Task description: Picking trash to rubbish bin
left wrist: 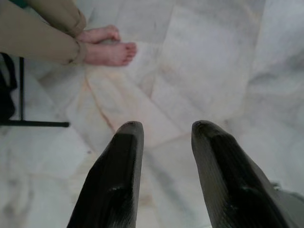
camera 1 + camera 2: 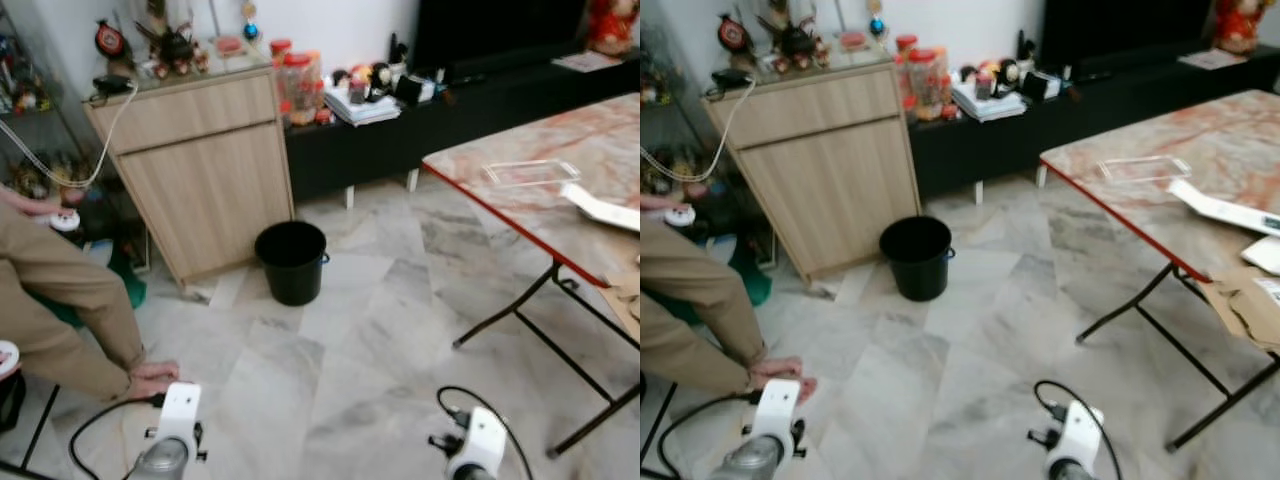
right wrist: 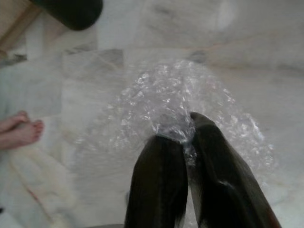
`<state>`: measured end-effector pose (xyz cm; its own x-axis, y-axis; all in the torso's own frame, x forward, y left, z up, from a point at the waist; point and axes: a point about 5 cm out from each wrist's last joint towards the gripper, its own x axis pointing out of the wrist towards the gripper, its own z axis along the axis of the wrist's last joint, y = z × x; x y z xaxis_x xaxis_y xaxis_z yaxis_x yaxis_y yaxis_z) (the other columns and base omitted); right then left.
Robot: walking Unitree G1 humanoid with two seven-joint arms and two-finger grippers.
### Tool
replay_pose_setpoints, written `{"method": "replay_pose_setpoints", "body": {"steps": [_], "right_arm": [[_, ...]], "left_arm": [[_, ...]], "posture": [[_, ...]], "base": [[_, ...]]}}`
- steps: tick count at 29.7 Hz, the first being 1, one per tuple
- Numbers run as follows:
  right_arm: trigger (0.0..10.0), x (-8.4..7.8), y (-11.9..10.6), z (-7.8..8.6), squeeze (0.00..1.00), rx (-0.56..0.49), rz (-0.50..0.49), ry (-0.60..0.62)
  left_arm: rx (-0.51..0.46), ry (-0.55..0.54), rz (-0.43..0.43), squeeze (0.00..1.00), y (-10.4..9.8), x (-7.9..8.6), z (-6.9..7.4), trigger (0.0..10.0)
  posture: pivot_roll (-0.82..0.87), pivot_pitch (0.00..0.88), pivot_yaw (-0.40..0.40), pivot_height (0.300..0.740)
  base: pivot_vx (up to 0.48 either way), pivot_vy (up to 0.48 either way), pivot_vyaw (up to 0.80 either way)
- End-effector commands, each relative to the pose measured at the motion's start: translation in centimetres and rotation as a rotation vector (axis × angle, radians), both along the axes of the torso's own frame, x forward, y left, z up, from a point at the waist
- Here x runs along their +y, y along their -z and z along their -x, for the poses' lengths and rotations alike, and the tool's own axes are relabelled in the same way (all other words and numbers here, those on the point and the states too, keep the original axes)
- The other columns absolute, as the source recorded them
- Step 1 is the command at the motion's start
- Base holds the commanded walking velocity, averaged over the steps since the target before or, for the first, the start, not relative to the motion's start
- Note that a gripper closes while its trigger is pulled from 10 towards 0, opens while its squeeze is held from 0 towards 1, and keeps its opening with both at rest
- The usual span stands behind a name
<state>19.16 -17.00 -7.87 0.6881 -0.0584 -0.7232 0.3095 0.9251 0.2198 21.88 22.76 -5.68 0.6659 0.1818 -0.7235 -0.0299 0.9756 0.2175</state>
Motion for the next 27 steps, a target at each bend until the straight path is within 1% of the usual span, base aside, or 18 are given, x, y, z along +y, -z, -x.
{"method": "replay_pose_setpoints", "body": {"steps": [1, 4, 5, 9, 13, 16, 20, 27], "right_arm": [[10.0, -1.1, 0.0, 0.3, 0.00, 0.003, 0.027, 0.014], [10.0, -1.0, 0.1, 0.4, 0.00, 0.012, 0.028, 0.010], [10.0, -1.1, 0.2, 0.5, 0.00, 0.015, 0.017, 0.032], [10.0, -1.2, 0.2, 0.6, 0.00, 0.017, 0.013, 0.036], [10.0, -1.3, 0.2, 0.5, 0.00, 0.015, 0.009, 0.038], [10.0, -1.4, 0.0, 0.3, 0.00, 0.015, 0.019, 0.022], [10.0, -1.9, -0.5, -0.6, 0.00, -0.007, 0.028, 0.017], [10.0, -1.7, -0.6, -1.0, 0.00, -0.013, 0.022, 0.008]], "left_arm": [[-0.007, 0.013, 0.006, 0.00, -0.2, -0.6, -0.5, 10.0], [-0.006, 0.015, 0.007, 0.00, -0.1, -0.6, -0.4, 10.0], [-0.004, 0.014, 0.007, 0.00, -0.1, -0.6, -0.4, 10.0], [-0.002, 0.016, 0.009, 0.00, 0.0, -0.7, -0.3, 10.0], [-0.007, -0.007, 0.017, 0.00, 0.0, -0.7, -0.3, 10.0], [-0.010, -0.009, 0.019, 0.00, -0.1, -0.8, -0.5, 10.0], [-0.023, -0.012, 0.025, 0.00, -0.3, -1.1, -0.9, 10.0], [-0.018, -0.016, 0.021, 0.00, -0.2, -0.9, -0.6, 10.0]], "posture": [[-0.02, 0.000, 0.060, 0.740], [-0.02, 0.000, 0.059, 0.740], [-0.02, 0.000, 0.059, 0.740], [-0.02, 0.000, 0.059, 0.740], [-0.01, 0.000, 0.035, 0.740], [-0.01, 0.000, 0.027, 0.740], [-0.01, 0.000, 0.015, 0.740], [-0.01, 0.000, 0.018, 0.740]], "base": [[0.315, 0.000, 0.80], [0.317, 0.000, 0.80], [0.315, 0.000, 0.00], [0.315, 0.000, 0.00], [0.318, 0.000, 0.00], [0.315, 0.000, 0.00], [0.318, 0.000, 0.00], [0.316, 0.000, 0.00]]}}
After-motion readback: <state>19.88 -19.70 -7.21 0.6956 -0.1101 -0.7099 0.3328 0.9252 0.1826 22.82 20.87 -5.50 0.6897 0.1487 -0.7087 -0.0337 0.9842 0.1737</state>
